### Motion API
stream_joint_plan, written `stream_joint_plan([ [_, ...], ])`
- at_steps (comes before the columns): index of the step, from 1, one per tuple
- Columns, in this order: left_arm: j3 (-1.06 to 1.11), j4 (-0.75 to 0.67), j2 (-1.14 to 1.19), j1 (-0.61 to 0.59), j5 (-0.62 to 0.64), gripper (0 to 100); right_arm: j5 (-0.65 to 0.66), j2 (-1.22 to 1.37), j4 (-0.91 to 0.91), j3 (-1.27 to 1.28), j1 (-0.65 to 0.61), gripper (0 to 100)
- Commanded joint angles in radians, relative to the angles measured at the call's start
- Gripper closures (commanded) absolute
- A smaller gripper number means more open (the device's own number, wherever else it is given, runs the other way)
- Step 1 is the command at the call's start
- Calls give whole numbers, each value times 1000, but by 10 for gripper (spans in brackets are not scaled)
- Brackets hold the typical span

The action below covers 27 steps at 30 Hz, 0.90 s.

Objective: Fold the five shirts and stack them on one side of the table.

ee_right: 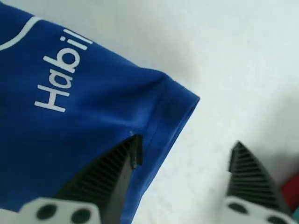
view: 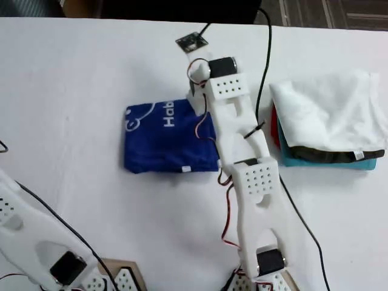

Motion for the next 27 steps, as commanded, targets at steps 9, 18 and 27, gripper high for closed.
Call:
stream_joint_plan([
  [9, -8, -2, -9, 11, 0, 974, -299, -280, 28, 193, -16, 700],
  [18, -7, -5, -9, 9, 0, 974, -382, -329, -28, 387, -128, 676],
  [27, -12, -2, -9, 8, 0, 974, -384, -208, -139, 416, -59, 676],
])
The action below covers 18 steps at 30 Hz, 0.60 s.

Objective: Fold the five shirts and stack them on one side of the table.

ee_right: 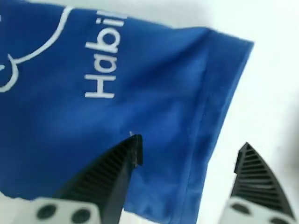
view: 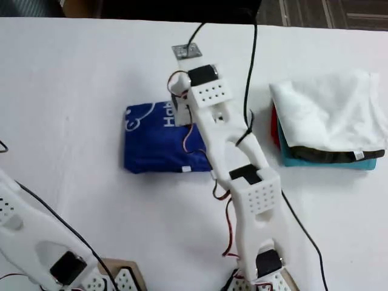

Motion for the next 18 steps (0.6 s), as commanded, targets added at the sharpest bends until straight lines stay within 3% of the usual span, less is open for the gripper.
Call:
stream_joint_plan([
  [1, -12, -2, -9, 8, 0, 974, -8, 42, -22, -5, 53, 676],
  [12, -8, -5, -9, 9, 0, 974, 64, 156, 38, -6, 10, 676],
  [18, -8, -2, -9, 5, 0, 974, 63, 93, 91, -161, 56, 676],
])
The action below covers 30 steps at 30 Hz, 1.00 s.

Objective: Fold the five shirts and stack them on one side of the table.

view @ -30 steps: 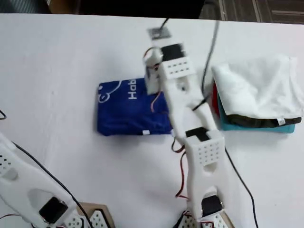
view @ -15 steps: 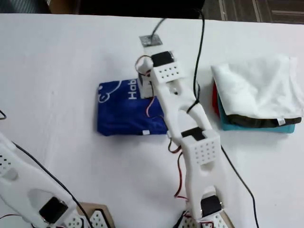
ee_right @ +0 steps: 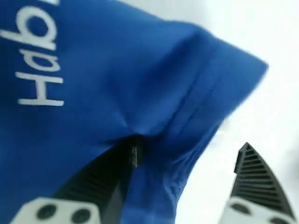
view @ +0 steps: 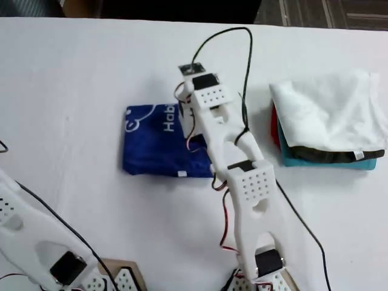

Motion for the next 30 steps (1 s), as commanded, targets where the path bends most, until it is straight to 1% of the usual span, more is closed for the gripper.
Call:
stream_joint_plan([
  [1, -10, -2, -9, 3, 0, 974, 8, -88, 51, -127, 33, 676],
  [5, -12, -2, -12, 8, 0, 974, 9, -137, 81, -176, 31, 676],
  [8, -12, -2, -14, 9, 0, 974, 5, -160, 84, -160, -12, 676],
  [12, -12, -5, -9, 5, 0, 974, -55, -174, 84, -132, -87, 676],
  [16, -12, -3, -14, 3, -2, 974, -63, -128, 82, -104, -111, 676],
  [20, -12, -3, -17, 3, -2, 974, -91, -33, 74, -86, -67, 676],
  [27, -13, -5, -17, 5, -2, 974, -81, 131, 73, -144, 53, 676],
  [30, -13, -6, -17, 8, -2, 974, -37, 174, 73, -147, 61, 676],
])
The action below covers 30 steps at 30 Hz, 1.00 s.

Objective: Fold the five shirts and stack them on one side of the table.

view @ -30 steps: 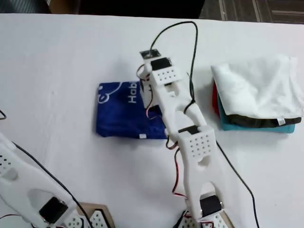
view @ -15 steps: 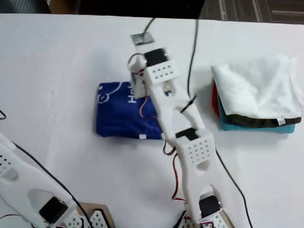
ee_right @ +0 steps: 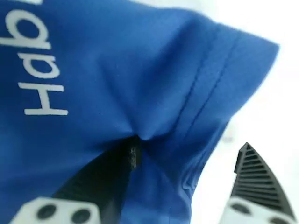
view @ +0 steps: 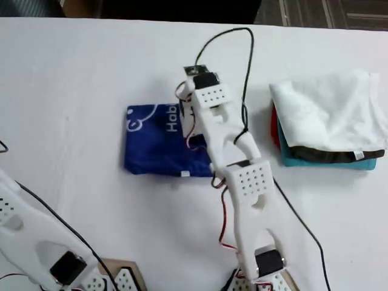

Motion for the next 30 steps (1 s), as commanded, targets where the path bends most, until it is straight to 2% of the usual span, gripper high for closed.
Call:
stream_joint_plan([
  [1, -13, -6, -17, 8, -2, 974, 54, 44, -2, -20, 36, 676],
  [7, -13, -8, -14, 8, 0, 974, 163, 77, -2, -21, -41, 705],
  [10, -13, -5, -17, 8, 0, 974, 175, 81, -2, -21, -73, 804],
  [13, -13, -2, -18, 8, 0, 974, 175, 82, -2, -21, -87, 978],
  [16, -13, -2, -18, 5, 0, 974, 173, 81, -2, -21, -87, 956],
  [23, -13, -2, -18, 2, 0, 974, 189, 59, -1, -23, -35, 979],
  [30, -13, -2, -18, 3, 0, 974, 391, -217, 13, 49, 65, 980],
])
